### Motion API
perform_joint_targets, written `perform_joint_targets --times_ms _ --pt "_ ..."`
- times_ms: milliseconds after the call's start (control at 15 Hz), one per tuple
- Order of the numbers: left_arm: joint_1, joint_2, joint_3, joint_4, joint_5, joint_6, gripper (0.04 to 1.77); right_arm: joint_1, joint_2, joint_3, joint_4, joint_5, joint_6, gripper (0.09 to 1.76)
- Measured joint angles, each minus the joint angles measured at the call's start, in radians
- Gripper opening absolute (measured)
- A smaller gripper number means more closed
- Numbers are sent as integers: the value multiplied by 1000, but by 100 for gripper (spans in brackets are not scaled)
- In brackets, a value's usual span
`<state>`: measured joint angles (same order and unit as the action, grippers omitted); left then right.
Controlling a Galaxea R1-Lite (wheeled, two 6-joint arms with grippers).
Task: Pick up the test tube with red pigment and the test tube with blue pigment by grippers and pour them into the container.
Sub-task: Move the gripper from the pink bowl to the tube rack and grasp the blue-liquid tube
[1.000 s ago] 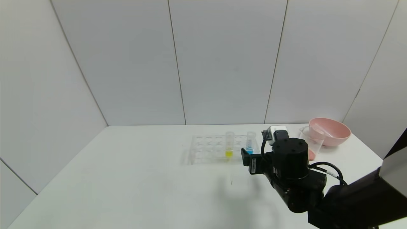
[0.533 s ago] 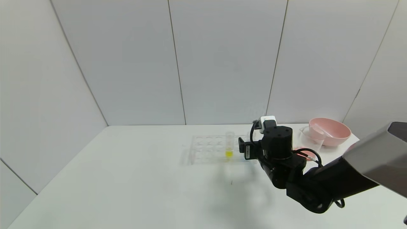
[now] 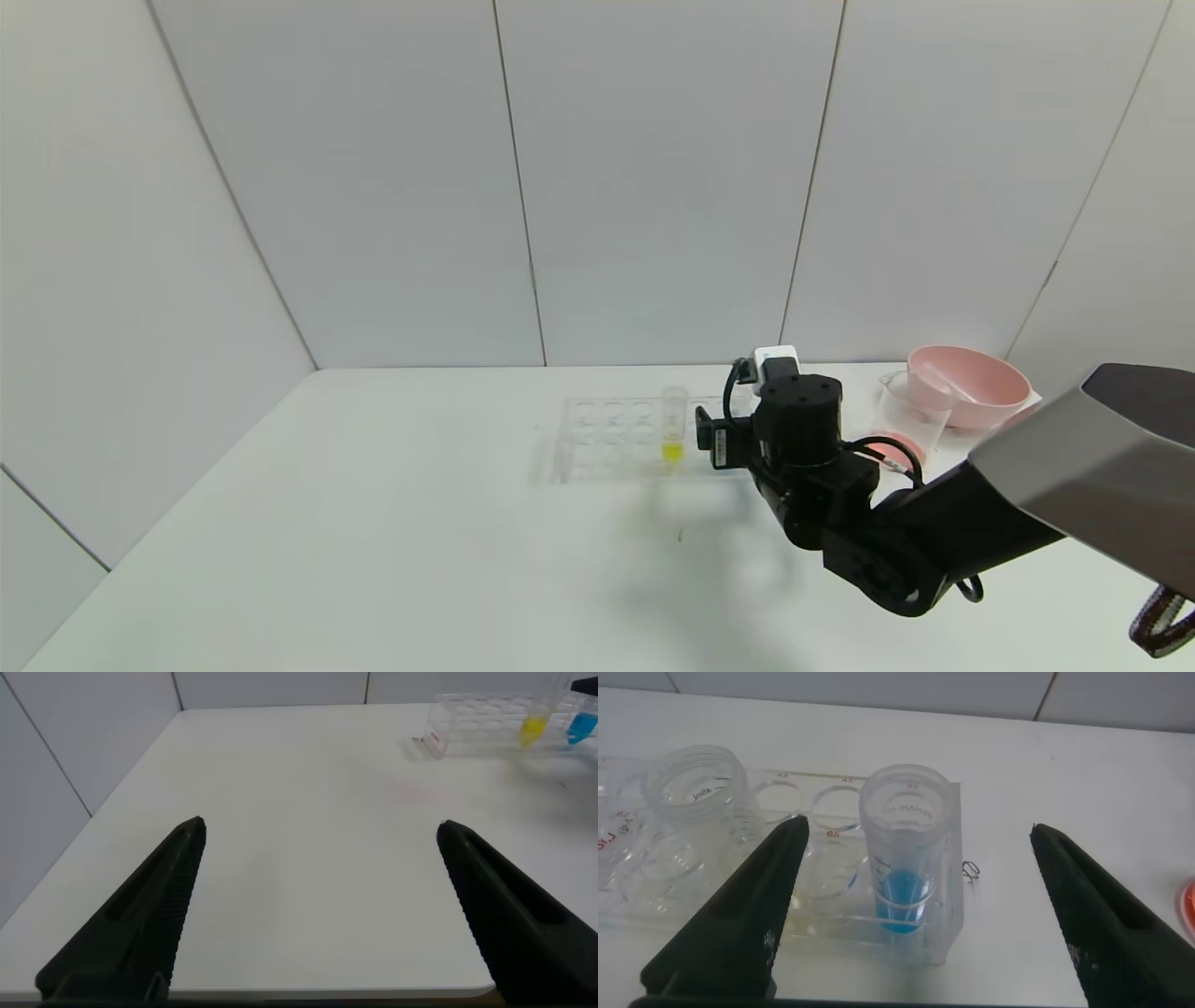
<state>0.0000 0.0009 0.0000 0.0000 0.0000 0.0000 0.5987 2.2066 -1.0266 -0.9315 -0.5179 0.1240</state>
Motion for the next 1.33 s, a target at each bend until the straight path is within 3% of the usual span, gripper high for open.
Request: perform_joint_targets --times_ms 867,1067,1333 --pt "0 0 0 0 0 0 176 -2 5 -9 -10 -1 0 170" --pt "0 0 0 0 0 0 176 -1 5 -7 -10 1 0 120" --pt "0 0 0 0 0 0 176 -1 6 -1 -10 1 2 75"
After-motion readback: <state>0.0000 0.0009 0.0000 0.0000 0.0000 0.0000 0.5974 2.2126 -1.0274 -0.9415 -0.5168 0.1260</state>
